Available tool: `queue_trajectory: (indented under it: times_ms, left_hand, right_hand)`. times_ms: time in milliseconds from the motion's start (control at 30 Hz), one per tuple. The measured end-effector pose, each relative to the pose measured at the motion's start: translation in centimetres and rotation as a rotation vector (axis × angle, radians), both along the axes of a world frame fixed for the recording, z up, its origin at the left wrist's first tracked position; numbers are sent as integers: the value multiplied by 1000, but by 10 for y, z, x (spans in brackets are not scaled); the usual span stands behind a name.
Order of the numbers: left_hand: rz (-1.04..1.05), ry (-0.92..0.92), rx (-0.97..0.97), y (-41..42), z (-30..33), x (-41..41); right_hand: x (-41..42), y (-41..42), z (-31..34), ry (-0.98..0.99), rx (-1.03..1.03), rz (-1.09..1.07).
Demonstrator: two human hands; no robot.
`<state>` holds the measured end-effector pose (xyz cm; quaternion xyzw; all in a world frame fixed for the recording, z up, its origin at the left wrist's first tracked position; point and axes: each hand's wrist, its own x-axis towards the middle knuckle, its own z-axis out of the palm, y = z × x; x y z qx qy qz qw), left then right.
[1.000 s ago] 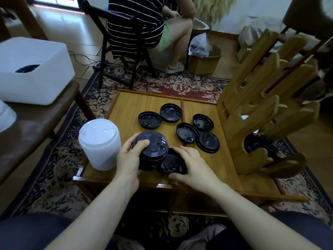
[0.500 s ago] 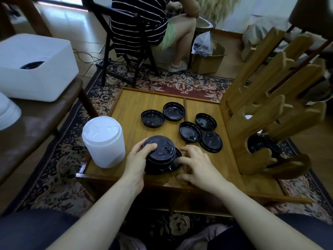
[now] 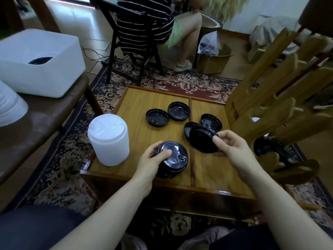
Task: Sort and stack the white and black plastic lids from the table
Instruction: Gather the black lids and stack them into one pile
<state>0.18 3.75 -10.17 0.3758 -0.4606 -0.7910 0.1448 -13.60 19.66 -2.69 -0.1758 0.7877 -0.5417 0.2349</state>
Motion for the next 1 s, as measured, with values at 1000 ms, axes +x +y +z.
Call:
queue_trajectory:
  times_ms: [1000]
  left_hand:
    - [-327, -48, -674, -3, -11, 12]
  right_hand:
    - [21, -29, -48, 110, 122, 81]
